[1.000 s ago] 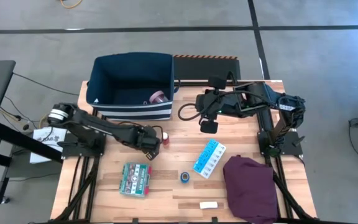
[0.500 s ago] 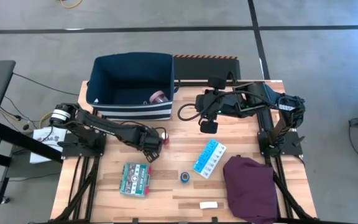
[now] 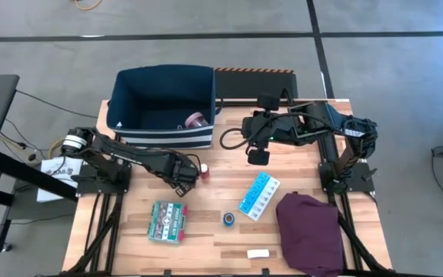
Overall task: Pick & place medical supplies in basket/bin
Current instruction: Put the green bandage into the blue bin
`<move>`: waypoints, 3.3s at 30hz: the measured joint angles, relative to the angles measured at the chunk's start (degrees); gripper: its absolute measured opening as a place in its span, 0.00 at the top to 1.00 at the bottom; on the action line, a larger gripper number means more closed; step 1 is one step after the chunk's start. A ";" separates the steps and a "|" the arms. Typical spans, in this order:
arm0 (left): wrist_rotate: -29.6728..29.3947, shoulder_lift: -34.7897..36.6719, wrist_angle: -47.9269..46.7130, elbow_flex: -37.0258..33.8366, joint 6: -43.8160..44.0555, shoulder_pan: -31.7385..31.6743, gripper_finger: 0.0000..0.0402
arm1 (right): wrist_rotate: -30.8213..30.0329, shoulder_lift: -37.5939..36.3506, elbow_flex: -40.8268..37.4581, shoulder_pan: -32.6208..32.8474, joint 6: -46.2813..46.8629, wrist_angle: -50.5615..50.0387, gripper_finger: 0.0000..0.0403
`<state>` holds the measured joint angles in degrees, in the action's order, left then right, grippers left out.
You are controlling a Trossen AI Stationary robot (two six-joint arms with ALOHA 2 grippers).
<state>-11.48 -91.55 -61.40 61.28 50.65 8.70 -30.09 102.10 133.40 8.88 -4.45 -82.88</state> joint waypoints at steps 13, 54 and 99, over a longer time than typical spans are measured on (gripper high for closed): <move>2.71 0.00 1.50 1.00 -2.56 0.14 0.74 | 0.02 0.00 0.00 0.00 0.00 0.02 0.70; -5.90 0.02 14.44 -2.32 -13.42 -1.25 0.74 | 0.13 0.00 0.00 0.00 -0.03 -0.26 0.70; -3.30 -0.44 4.88 -1.37 -3.19 -2.59 0.41 | 2.66 0.02 0.00 -0.02 0.04 -1.05 0.70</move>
<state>-14.78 -91.98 -56.52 59.92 47.46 6.11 -27.42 102.12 133.40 8.86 -4.41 -83.93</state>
